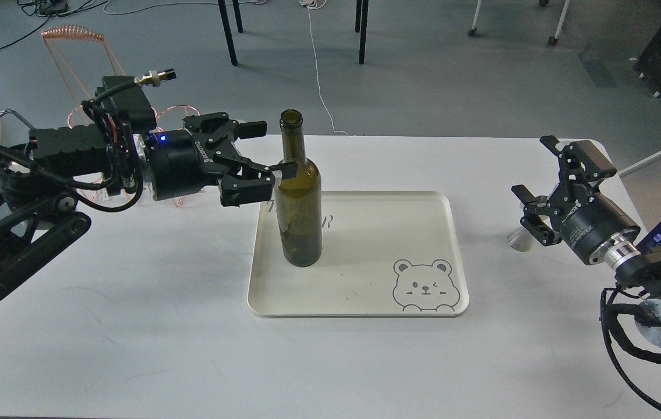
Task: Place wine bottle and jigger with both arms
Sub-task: 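Close the left gripper around the wine bottle neck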
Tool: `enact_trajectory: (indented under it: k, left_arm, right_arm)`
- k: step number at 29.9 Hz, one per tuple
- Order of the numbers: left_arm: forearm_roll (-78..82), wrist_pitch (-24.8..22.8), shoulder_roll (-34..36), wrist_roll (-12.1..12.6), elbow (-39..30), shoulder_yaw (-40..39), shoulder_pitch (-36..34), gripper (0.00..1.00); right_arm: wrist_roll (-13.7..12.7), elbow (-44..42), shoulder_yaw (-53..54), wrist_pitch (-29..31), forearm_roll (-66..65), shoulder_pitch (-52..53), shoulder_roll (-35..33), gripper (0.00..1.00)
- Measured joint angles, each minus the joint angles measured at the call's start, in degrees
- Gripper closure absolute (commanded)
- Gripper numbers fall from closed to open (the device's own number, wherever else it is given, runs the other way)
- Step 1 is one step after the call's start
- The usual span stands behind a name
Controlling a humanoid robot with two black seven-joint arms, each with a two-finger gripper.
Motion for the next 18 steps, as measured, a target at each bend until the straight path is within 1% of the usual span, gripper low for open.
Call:
enact_trajectory:
  k: [10, 15, 18]
  left_arm:
    - [-0.25, -0.16, -2.82, -0.01, 2.49, 0.22, -1.57, 0.1]
    - [-0.25, 0.02, -3.7, -0.01, 3.18, 0.22, -1.6, 0.11]
    - [-0.25, 0.07, -4.33, -0.01, 3.21, 0.22, -1.61, 0.14]
  right_arm:
    - [0.0, -0.01, -0.21, -0.57, -1.1, -0.18, 0.08, 0.01]
    - [-0.01, -0.04, -0.21, -0.6, -1.21, -0.19, 0.09, 0.01]
    - [-0.01, -0.08, -0.22, -0.61, -1.22, -0.19, 0.16, 0.01]
